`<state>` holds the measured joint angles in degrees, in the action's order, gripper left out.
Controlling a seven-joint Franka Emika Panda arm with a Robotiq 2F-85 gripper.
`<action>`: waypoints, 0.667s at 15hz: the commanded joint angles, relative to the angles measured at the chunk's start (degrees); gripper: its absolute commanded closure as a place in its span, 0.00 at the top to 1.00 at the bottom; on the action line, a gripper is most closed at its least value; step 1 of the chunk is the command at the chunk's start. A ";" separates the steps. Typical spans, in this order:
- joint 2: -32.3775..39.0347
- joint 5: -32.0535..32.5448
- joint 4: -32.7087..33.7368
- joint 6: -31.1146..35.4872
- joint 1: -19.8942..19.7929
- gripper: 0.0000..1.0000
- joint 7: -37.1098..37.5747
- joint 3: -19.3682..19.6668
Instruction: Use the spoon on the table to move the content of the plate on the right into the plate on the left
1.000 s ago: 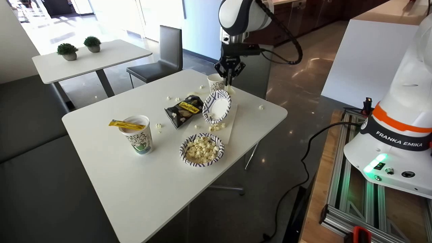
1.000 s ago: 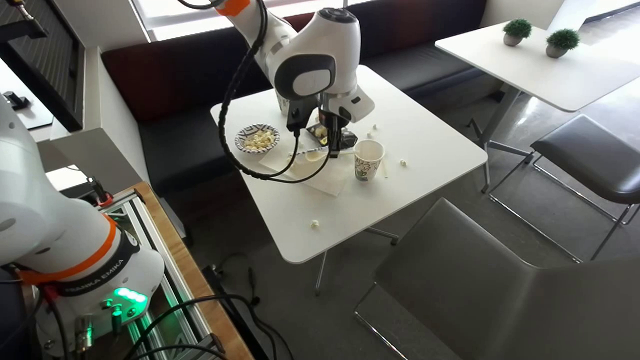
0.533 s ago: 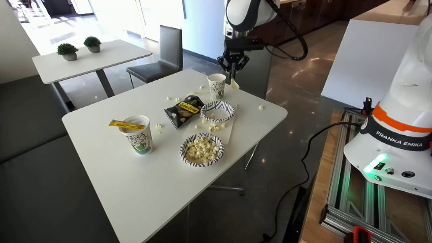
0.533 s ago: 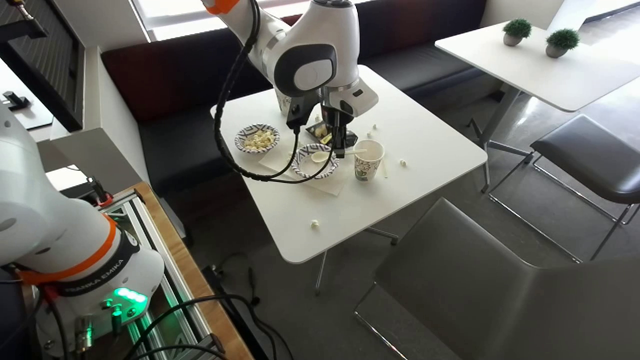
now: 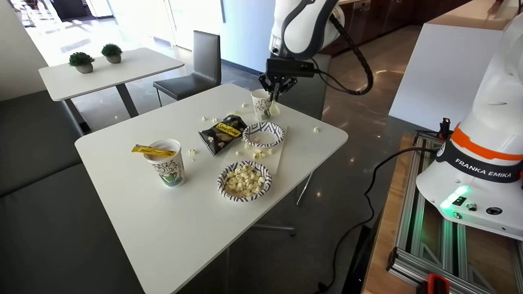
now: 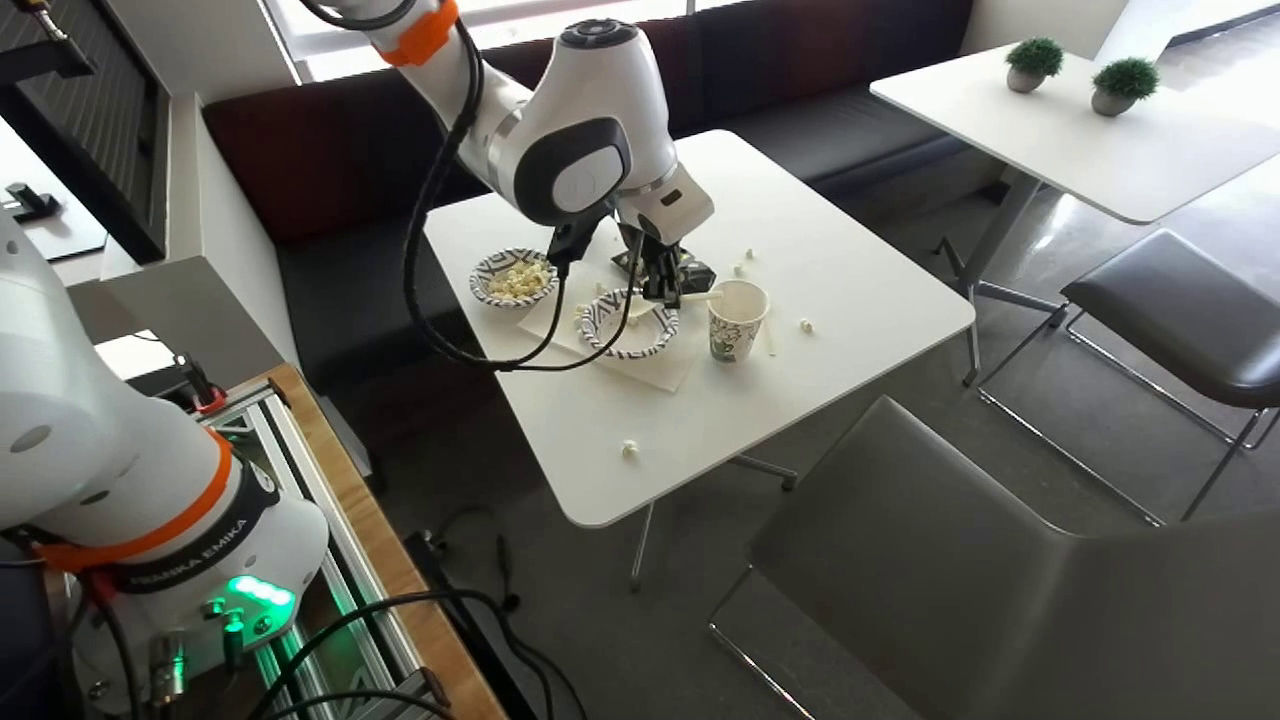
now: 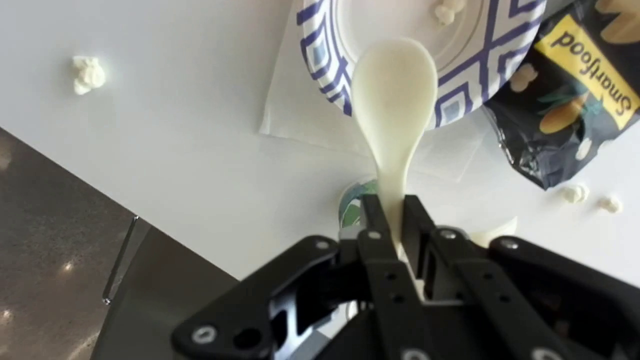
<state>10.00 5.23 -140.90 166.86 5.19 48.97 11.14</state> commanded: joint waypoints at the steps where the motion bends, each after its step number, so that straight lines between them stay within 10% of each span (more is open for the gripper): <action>1: 1.45 14.06 -2.08 9.61 10.62 0.03 15.52 15.00; 4: 6.68 22.75 2.52 9.64 20.59 0.03 28.14 28.33; 5: 3.83 23.99 -0.22 4.80 23.46 0.03 29.64 28.77; 6: 3.21 20.96 -0.09 8.87 17.04 0.14 23.42 24.69; 10: 3.72 22.34 -0.13 5.91 22.50 0.14 27.55 27.44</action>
<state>13.72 27.57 -141.04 172.77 27.70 76.53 38.58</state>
